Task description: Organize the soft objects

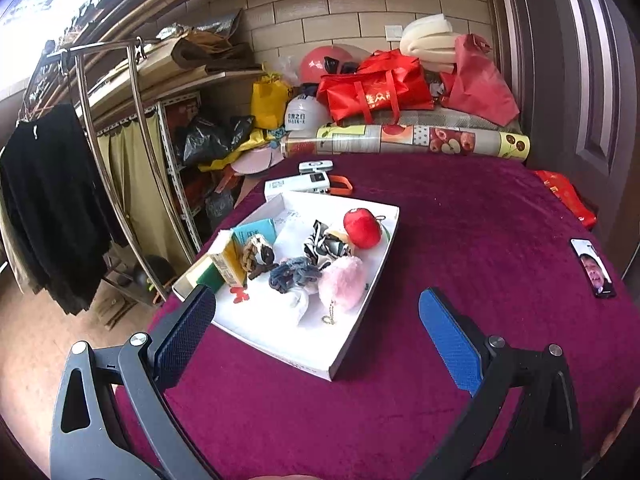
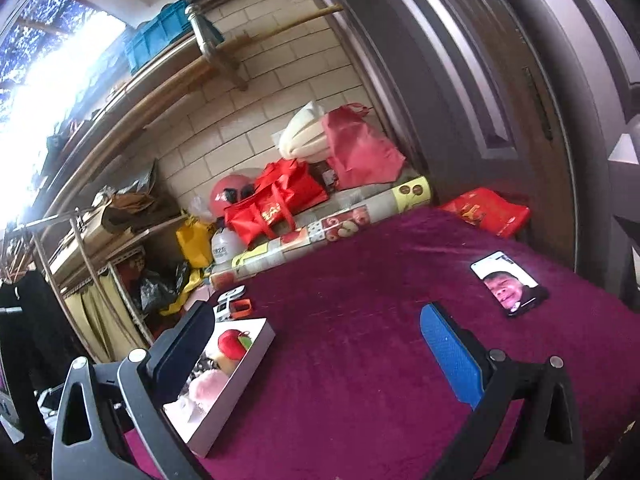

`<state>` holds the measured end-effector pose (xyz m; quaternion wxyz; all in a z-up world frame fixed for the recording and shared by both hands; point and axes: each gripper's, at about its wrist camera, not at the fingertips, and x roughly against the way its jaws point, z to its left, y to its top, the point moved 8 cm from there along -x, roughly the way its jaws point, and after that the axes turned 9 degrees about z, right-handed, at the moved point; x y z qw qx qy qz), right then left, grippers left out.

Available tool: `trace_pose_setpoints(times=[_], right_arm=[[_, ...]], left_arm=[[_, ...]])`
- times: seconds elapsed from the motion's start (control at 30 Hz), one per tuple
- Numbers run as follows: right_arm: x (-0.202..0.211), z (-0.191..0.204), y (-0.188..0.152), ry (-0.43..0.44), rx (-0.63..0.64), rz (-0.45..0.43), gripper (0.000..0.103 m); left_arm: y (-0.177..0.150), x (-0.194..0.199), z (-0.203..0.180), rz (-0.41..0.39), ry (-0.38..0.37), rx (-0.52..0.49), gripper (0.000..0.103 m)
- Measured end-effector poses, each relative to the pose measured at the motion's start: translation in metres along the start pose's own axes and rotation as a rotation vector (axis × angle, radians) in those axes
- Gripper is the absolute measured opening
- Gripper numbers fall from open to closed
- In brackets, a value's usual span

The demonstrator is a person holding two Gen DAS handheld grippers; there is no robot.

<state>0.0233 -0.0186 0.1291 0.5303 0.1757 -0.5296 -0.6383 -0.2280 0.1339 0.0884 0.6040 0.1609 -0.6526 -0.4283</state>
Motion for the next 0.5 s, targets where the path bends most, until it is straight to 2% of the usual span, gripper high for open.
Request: trace_pose_setpoints(times=[0.5], right_arm=[[-0.015, 0.005, -0.017, -0.032, 0.055, 0.086, 0.103]], left_arm=[[-0.006, -0.018, 0.001, 0.054, -0.044, 0.003, 0.103]])
